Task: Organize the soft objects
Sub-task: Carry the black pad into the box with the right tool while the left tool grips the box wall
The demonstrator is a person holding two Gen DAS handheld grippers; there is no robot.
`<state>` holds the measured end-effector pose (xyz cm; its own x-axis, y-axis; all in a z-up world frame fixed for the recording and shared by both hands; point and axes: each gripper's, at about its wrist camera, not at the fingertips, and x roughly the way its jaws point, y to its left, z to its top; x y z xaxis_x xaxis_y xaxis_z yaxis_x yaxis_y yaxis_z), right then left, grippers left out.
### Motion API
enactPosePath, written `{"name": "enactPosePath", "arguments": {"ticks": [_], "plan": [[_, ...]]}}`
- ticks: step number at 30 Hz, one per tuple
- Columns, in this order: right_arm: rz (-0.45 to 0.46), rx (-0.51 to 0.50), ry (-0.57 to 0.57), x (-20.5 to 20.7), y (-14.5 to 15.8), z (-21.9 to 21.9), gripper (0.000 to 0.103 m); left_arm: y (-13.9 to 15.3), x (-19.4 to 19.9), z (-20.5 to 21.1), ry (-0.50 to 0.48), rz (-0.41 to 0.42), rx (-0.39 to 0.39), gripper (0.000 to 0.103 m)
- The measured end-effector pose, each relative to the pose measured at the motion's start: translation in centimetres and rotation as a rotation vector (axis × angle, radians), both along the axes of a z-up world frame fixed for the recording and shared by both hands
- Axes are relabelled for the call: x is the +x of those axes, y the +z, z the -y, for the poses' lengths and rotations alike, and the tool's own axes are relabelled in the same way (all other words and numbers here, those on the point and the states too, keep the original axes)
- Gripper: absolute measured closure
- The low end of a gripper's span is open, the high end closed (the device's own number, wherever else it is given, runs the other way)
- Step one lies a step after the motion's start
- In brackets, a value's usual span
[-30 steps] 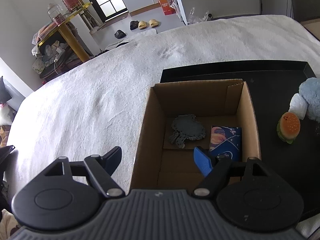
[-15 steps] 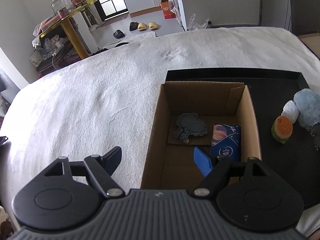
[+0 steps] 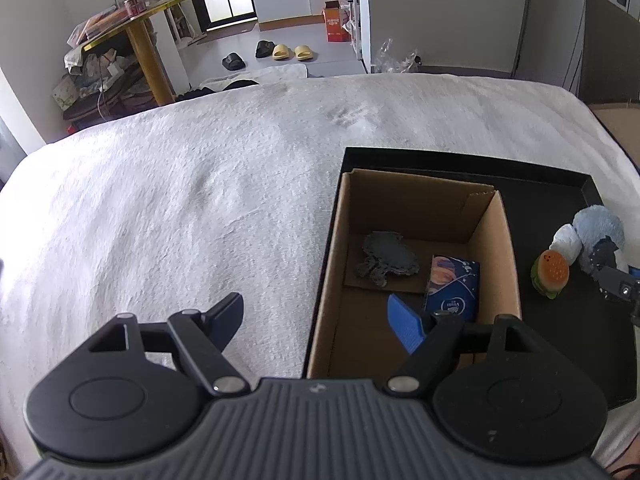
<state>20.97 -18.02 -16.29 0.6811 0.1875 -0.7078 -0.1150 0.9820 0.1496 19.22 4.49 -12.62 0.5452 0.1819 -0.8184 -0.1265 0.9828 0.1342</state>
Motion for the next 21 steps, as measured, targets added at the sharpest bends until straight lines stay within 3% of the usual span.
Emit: {"name": "enactPosePath", "arguments": {"ticks": [14, 21], "plan": [[0.034, -0.012, 0.063, -0.3, 2.5, -5.0, 0.07, 1.5, -0.6, -3.4, -0.021, -0.003, -0.078, 0.025], [0.043, -0.03, 0.122, -0.4, 3.1, -7.8, 0.07, 0.8, -1.1, -4.3, -0.038, 0.02, -0.15, 0.029]]}}
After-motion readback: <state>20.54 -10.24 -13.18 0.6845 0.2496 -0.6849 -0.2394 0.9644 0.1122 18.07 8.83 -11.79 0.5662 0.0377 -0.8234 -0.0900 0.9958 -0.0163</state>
